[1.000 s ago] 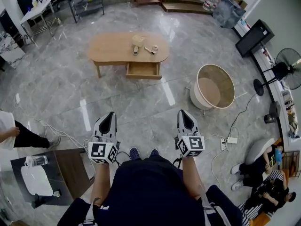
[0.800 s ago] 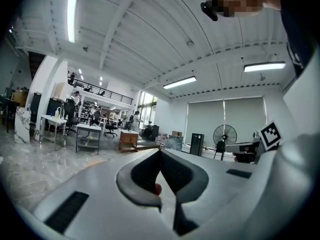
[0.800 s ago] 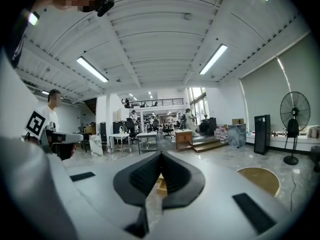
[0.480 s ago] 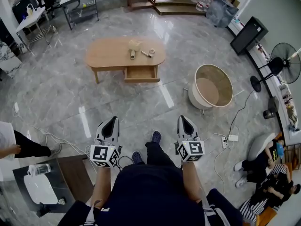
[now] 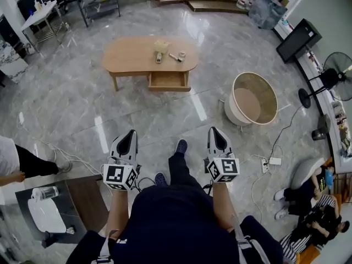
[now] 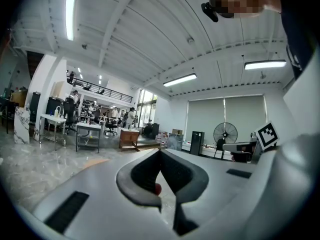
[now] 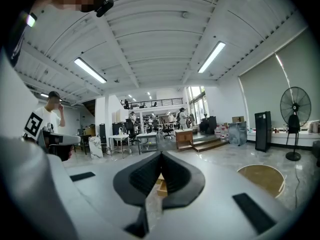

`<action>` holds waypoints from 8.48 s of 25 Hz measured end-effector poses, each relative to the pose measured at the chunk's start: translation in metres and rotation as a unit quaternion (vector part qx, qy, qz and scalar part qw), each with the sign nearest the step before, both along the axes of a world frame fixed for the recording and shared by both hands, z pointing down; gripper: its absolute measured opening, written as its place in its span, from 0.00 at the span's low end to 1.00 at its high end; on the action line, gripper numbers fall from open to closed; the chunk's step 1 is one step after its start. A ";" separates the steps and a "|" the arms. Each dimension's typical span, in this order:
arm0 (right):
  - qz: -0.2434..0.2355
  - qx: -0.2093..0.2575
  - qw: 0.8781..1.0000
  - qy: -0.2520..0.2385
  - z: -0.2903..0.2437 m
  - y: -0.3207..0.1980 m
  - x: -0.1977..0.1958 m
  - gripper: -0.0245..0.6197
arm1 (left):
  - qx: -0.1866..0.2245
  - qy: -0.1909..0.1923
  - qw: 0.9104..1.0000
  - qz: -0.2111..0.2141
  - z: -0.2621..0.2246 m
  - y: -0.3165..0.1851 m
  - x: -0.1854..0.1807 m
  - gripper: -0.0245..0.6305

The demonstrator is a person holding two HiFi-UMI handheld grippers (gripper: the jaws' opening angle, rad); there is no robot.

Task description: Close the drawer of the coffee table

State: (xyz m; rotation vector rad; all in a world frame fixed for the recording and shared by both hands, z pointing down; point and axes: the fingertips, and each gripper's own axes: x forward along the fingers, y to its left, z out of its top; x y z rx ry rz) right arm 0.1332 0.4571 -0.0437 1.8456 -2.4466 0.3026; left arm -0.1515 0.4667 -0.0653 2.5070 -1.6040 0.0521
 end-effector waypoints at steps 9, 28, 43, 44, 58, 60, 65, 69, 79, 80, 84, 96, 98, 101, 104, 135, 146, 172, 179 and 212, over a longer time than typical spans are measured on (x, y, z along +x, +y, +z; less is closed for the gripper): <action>0.002 0.001 1.000 -0.011 0.001 -0.054 0.028 0.08 | 0.003 -0.008 1.000 -0.005 -0.001 -0.048 0.021 0.07; -0.026 -0.014 0.999 -0.015 0.017 -0.210 0.065 0.08 | -0.007 -0.008 0.999 -0.043 0.010 -0.194 0.052 0.07; -0.079 -0.011 0.997 -0.020 0.015 -0.334 0.092 0.08 | -0.001 -0.025 0.996 -0.080 -0.006 -0.298 0.095 0.07; -0.080 -0.011 0.996 -0.022 0.016 -0.339 0.094 0.08 | -0.002 -0.024 0.996 -0.082 -0.006 -0.302 0.097 0.07; -0.084 -0.029 0.995 -0.035 0.028 -0.370 0.083 0.08 | -0.011 -0.026 0.996 -0.089 -0.007 -0.334 0.091 0.07; -0.079 -0.031 0.996 -0.033 0.030 -0.375 0.080 0.08 | -0.012 -0.025 0.996 -0.087 -0.005 -0.342 0.086 0.07; -0.062 -0.036 0.997 -0.024 0.028 -0.395 0.073 0.08 | -0.006 -0.030 0.996 -0.080 -0.007 -0.368 0.073 0.07; -0.051 -0.027 0.998 -0.016 0.027 -0.416 0.059 0.08 | -0.004 -0.021 0.997 -0.072 0.001 -0.390 0.054 0.07; -0.016 -0.016 1.000 -0.017 0.029 -0.464 0.020 0.08 | 0.001 -0.016 0.999 -0.033 0.016 -0.450 0.006 0.07; -0.011 -0.014 1.000 -0.015 0.029 -0.466 0.017 0.08 | 0.002 -0.014 1.000 -0.028 0.018 -0.455 0.003 0.07; 0.000 -0.016 1.000 -0.003 0.033 -0.472 0.015 0.08 | -0.004 -0.012 1.000 -0.019 0.027 -0.469 -0.001 0.07; -0.024 -0.033 0.999 0.015 0.057 -0.505 0.029 0.08 | -0.005 -0.012 0.999 -0.039 0.042 -0.500 0.014 0.07; -0.031 -0.033 0.999 0.018 0.060 -0.510 0.031 0.08 | -0.007 -0.013 0.999 -0.045 0.045 -0.503 0.017 0.07; -0.041 -0.032 0.998 0.019 0.063 -0.517 0.035 0.08 | -0.006 -0.019 0.998 -0.053 0.047 -0.509 0.022 0.07; -0.052 -0.028 0.998 0.023 0.066 -0.522 0.043 0.08 | -0.001 -0.023 0.998 -0.061 0.050 -0.511 0.031 0.07; -0.106 -0.034 0.993 0.038 0.204 -0.561 0.025 0.08 | -0.047 -0.059 0.994 -0.081 0.213 -0.519 0.020 0.07; -0.110 -0.026 0.992 0.056 0.353 -0.565 0.034 0.08 | -0.022 -0.073 0.995 -0.058 0.343 -0.538 0.019 0.07; -0.184 0.028 0.980 0.075 0.587 -0.578 0.042 0.08 | 0.007 -0.084 0.996 0.000 0.607 -0.565 -0.014 0.07; -0.185 0.042 0.982 0.021 0.620 -0.581 0.048 0.08 | 0.021 -0.111 0.994 -0.001 0.660 -0.564 -0.028 0.07; -0.162 0.043 0.985 0.048 0.699 -0.537 0.062 0.34 | -0.018 -0.065 0.998 0.002 0.757 -0.540 -0.047 0.21</action>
